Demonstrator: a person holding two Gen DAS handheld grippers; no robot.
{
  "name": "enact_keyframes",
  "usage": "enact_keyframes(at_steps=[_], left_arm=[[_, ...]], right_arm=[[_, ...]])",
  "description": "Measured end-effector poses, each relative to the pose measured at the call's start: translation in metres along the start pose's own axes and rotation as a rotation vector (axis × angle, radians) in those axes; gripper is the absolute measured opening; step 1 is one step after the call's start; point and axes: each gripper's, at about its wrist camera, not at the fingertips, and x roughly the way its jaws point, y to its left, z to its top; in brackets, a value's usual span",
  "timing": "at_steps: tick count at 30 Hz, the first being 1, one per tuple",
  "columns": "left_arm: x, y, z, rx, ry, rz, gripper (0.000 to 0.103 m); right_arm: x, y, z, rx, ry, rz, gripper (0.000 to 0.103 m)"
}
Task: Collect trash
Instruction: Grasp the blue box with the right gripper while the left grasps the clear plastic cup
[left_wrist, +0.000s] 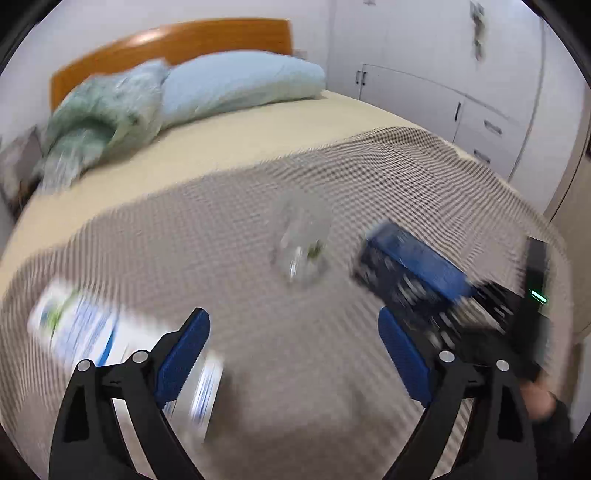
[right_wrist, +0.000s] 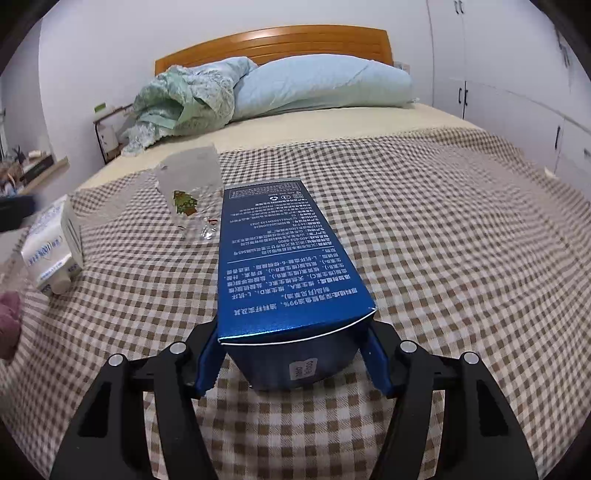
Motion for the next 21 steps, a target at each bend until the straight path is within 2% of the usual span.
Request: enact_keyframes(at_steps=[3,6,10,14,15,17,18,21], left_arm=[[0.045,-0.019,0.025,0.019,-0.018,0.058,0.090],[0.082,-0.024,0.042,-0.023,0.006,0.108,0.090],[0.116,-0.021,0.060,-0.137,0.010,0.172,0.090],[0.137,-0.008,0.071,-0.285,0.034,0.178,0.090],[0.139,-0.007,0.072,-0.299,0.037,0.179,0.083],[0.141,-0.007,0.073,-0.306,0.032,0.169,0.059],[0.141,-0.008,0.074,-0.294,0.033,0.170,0.055],[0.140,-0.017,0.077,-0.231,0.048,0.152,0.053]], right_arm=[[-0.013,-0.023,-0.005,0.081,-0.025,0.025,0.062],[-0.021,-0.033,-0.009,0.112,-0.034,0.022,0.062],[-0.019,-0.022,-0.006,0.075,-0.046,0.013,0.062],[-0.016,-0.023,-0.008,0.095,-0.043,0.018,0.062],[-0.016,-0.025,-0.008,0.104,-0.040,0.019,0.062],[-0.014,-0.027,-0.006,0.107,-0.039,0.013,0.062],[-0.014,-0.025,-0.006,0.099,-0.037,0.010,0.062],[-0.011,-0.023,-0.003,0.076,-0.039,0.003,0.062]])
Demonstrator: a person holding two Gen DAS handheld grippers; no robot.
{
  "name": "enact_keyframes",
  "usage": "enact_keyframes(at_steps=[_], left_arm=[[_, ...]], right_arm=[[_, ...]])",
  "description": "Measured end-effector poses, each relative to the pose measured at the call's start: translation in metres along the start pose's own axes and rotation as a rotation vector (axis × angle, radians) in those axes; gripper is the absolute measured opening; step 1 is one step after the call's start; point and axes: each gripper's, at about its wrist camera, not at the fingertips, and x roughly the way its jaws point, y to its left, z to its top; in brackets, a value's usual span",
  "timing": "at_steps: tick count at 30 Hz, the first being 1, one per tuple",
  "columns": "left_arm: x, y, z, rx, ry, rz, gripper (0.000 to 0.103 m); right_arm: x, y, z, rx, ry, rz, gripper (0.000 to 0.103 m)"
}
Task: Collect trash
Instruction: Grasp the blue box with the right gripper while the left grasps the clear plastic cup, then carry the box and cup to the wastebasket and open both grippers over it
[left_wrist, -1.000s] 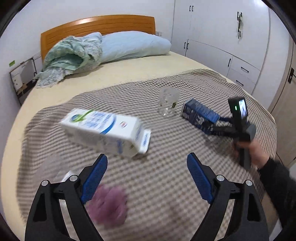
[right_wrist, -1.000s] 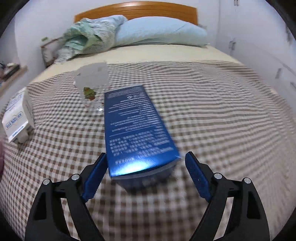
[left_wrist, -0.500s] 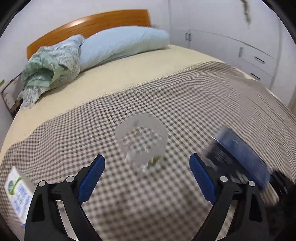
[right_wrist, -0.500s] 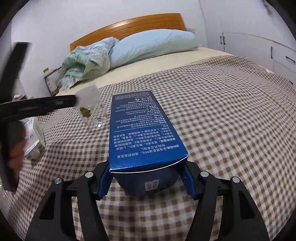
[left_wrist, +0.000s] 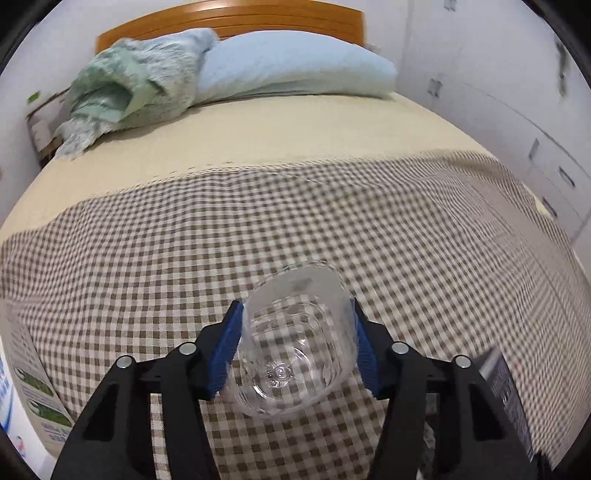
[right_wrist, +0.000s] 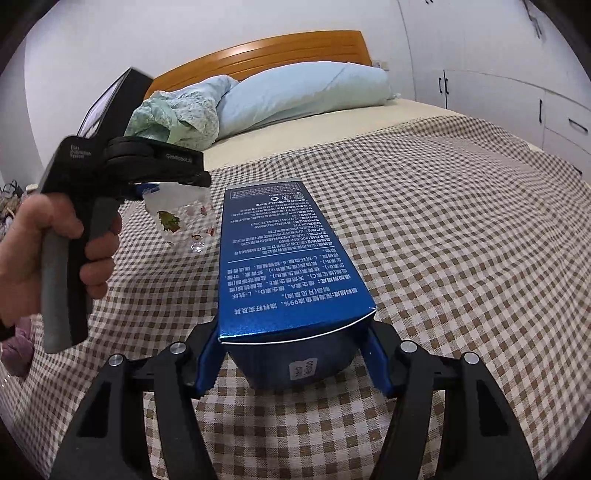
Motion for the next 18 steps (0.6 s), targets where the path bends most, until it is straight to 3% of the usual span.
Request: enact_keyframes(at_steps=[3,10,16,18], left_arm=[[-0.007,-0.007,-0.004,0.034,-0.002,-0.016,0.051],[-0.052,0.002,-0.014,-0.005,-0.038,-0.056,0.050],[-0.144,0.011,-0.034,0.003,-0.076,-0.104,0.050],[-0.184,0.016,-0.039,0.007,-0.095,-0.117,0.050]], right_arm=[[0.004,-0.001,0.000,-0.009,0.003,-0.002,0.062],[0.015,-0.007,-0.002,0.016,0.036,0.009,0.062],[0.015,-0.006,-0.003,0.016,0.021,-0.050,0.061],[0.017,-0.011,-0.002,0.040,0.030,-0.034,0.062]])
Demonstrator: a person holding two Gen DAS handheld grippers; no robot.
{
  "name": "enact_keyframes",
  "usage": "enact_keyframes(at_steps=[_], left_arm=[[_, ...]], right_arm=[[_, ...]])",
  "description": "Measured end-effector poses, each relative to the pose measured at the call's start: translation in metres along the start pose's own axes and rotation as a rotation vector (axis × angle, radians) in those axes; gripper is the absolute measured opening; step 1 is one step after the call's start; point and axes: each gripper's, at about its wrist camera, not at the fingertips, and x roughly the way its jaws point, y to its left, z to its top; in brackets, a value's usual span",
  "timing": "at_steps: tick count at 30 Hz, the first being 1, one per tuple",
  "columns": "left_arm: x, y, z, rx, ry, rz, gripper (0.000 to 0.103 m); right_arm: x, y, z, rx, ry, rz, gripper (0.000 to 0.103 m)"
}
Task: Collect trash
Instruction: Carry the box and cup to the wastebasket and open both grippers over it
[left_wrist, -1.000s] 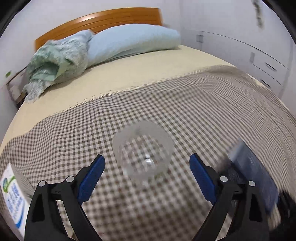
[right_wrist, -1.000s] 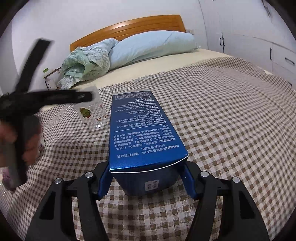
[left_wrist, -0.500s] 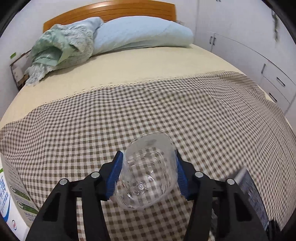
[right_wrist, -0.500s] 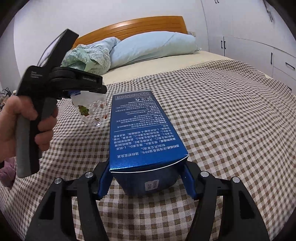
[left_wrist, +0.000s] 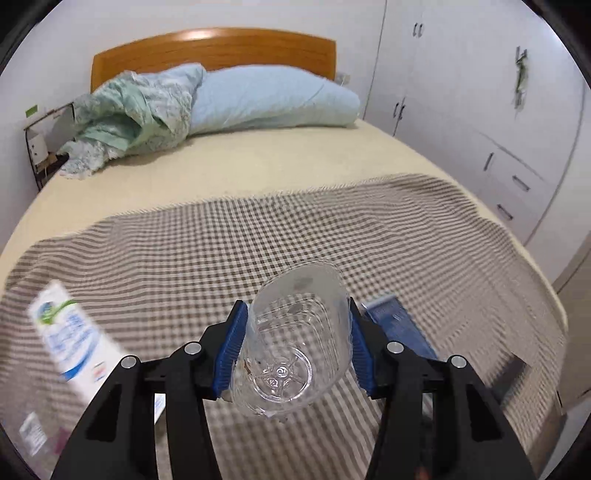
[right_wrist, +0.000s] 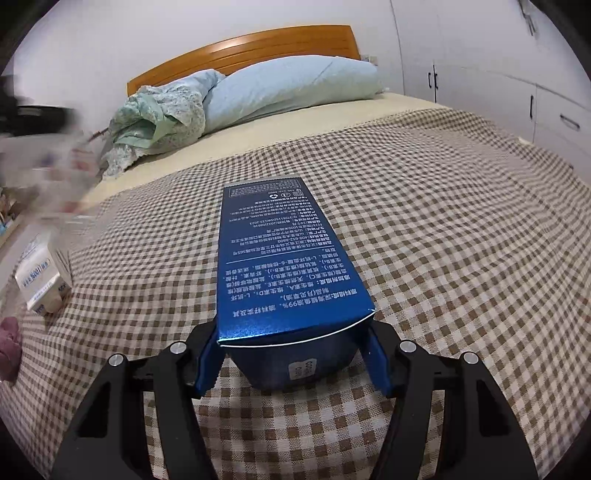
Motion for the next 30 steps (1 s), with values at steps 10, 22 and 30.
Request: enact_keyframes(at_steps=[10,22,30], left_arm=[[-0.208,-0.020,-0.053,0.039,-0.098,-0.041,0.050],[-0.337,-0.125,-0.247,0.109,-0.059,-0.378,0.053],[-0.205,-0.242,-0.384,0.151,0.405,-0.472,0.053]], right_arm=[[-0.121,0.032,-0.027,-0.082,0.052,-0.039,0.060],[-0.408,-0.092,-0.210,0.009,-0.013,-0.274,0.060],[-0.437,-0.166,-0.405,0.252,0.173,-0.332,0.060]])
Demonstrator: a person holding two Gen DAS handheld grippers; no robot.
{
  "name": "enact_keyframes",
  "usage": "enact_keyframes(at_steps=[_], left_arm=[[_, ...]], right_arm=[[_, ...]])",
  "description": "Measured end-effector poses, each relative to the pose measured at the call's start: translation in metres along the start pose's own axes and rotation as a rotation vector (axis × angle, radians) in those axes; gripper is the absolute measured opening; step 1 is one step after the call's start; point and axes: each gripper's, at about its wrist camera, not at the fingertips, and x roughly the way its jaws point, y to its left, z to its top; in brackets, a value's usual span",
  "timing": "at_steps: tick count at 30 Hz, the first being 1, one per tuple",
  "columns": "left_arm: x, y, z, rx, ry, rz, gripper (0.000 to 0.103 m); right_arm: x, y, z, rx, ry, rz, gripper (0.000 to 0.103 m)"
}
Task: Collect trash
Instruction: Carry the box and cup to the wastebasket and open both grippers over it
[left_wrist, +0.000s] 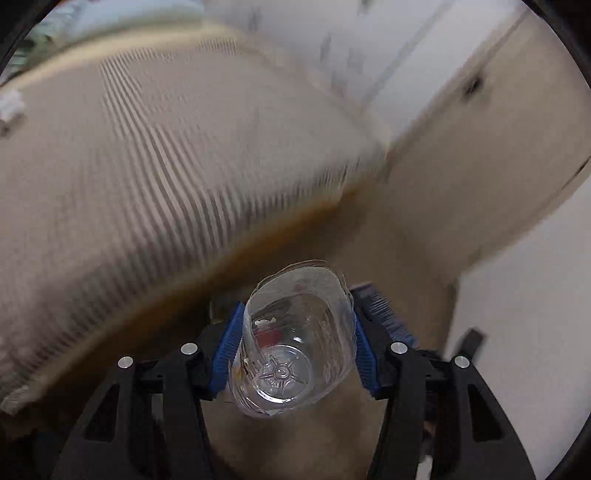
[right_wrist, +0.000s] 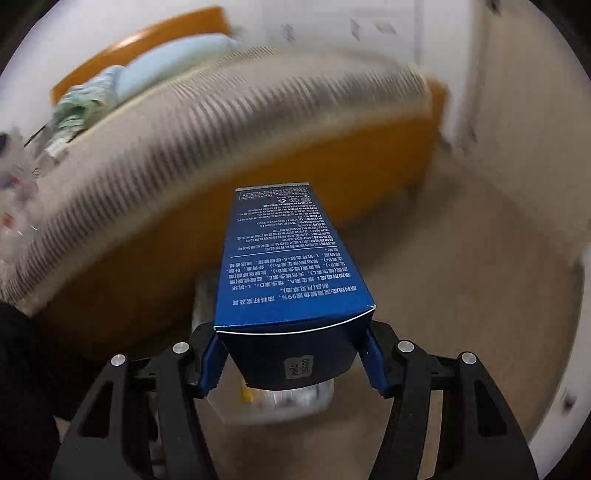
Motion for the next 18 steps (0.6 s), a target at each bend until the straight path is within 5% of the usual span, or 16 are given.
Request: enact_keyframes(at_steps=[9,14,16,18], left_arm=[[0.220,0.025,-0.015,-0.044,0.320,0.101,0.055],[0.295,0.034,-0.015,0.005,0.302,0.163,0.065],[0.310,0.045,-0.015,-0.032,0.277,0.168,0.069],[0.321,0.059,-0.016,-0.122,0.282,0.158,0.082]], right_arm=[[0.087,0.008,-0.066,0.036,0.204,0.016,0.060],[0.122,0.020,-0.079,0.007,0.290,0.027,0.060],[0.136,0.025,-0.080,0.005,0.341,0.045,0.060],[0.153,0.036,-0.076,-0.007,0.375,0.055,0.060]])
